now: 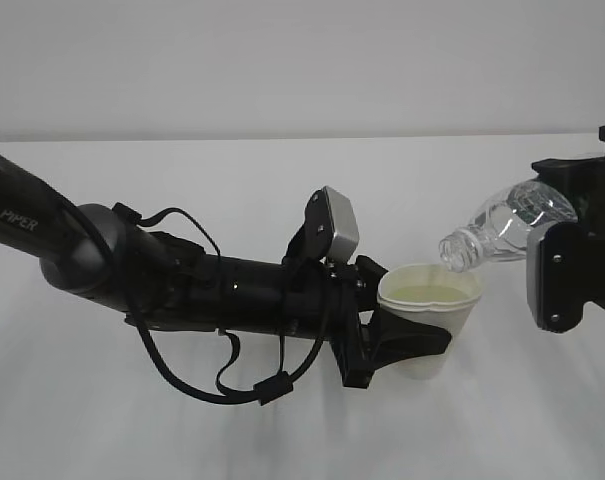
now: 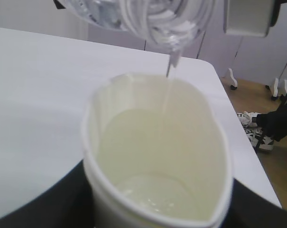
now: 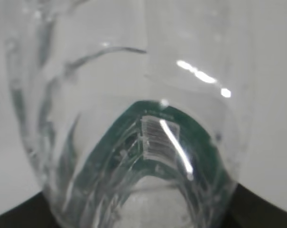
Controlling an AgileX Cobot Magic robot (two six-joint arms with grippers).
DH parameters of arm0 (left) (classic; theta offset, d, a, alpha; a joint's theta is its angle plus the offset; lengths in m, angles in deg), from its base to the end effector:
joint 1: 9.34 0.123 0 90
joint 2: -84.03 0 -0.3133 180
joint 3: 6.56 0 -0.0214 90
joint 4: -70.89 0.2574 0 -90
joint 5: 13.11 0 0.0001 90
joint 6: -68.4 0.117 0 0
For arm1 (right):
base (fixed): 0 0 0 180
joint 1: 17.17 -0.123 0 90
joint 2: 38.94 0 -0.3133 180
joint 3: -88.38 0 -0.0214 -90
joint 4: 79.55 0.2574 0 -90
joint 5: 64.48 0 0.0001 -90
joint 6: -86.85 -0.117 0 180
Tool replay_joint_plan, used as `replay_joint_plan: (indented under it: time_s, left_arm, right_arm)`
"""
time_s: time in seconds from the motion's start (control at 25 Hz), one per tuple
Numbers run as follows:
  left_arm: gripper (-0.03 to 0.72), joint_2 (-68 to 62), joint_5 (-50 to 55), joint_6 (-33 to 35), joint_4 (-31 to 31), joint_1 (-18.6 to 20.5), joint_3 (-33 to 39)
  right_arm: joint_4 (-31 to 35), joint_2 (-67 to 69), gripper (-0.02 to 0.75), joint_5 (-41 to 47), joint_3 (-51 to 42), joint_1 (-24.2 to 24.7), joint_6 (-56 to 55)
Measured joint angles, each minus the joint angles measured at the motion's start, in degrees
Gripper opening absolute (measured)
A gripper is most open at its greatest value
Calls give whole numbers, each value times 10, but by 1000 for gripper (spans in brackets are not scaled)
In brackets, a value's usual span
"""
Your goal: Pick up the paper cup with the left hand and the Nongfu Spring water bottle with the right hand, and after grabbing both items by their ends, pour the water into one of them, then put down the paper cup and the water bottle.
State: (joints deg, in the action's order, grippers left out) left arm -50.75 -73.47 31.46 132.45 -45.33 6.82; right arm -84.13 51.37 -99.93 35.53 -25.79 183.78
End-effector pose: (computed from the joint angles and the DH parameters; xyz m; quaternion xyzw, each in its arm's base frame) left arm 0.3086 -0.3346 0.1143 0.4910 0.5998 -0.4693 0.4229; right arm 0.2804 0.0480 0.2073 -0.6667 0.4563 -0.4109 0.4225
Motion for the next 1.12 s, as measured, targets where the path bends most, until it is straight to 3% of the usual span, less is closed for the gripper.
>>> replay_joint_plan:
  time_s: [1.12]
  left_arm:
    - [410, 0, -1, 0, 0, 0, 0]
  right_arm:
    - [25, 0, 403, -19, 0, 0, -73]
